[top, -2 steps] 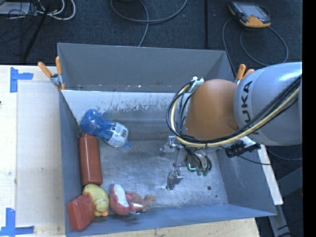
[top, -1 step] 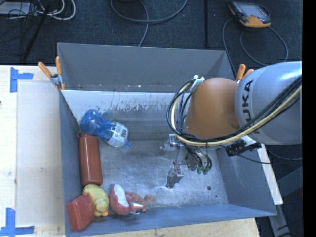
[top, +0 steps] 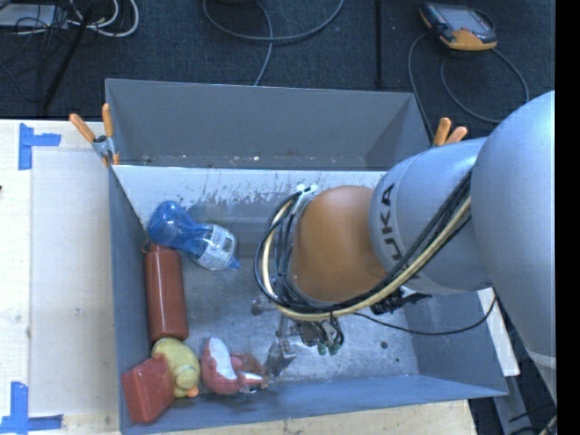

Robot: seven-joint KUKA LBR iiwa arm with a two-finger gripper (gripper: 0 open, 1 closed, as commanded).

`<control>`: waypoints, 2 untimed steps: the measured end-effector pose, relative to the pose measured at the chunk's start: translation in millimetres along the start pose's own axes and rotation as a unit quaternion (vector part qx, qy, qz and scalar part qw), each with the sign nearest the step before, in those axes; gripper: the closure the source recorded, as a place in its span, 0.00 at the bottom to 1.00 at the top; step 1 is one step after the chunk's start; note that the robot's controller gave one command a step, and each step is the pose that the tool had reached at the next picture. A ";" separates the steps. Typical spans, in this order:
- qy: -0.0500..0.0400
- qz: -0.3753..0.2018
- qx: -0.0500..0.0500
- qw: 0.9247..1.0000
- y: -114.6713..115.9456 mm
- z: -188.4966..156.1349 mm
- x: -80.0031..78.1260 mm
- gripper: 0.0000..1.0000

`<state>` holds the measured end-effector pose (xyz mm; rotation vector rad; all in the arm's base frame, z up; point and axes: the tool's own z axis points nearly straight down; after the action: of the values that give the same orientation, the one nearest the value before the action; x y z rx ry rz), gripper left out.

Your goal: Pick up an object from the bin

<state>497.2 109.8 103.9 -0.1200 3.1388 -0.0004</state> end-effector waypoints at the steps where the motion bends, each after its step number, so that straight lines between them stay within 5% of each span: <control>1: 0.002 -0.073 0.000 0.997 16.7 -6.5 17.4 0.00; 2: 0.001 -0.208 0.000 0.978 52.9 4.1 16.8 0.00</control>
Offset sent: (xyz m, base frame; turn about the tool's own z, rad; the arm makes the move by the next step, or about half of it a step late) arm -0.0211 0.0518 -0.0039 -0.4179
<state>476.4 161.3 99.8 -0.7718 3.0461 0.0006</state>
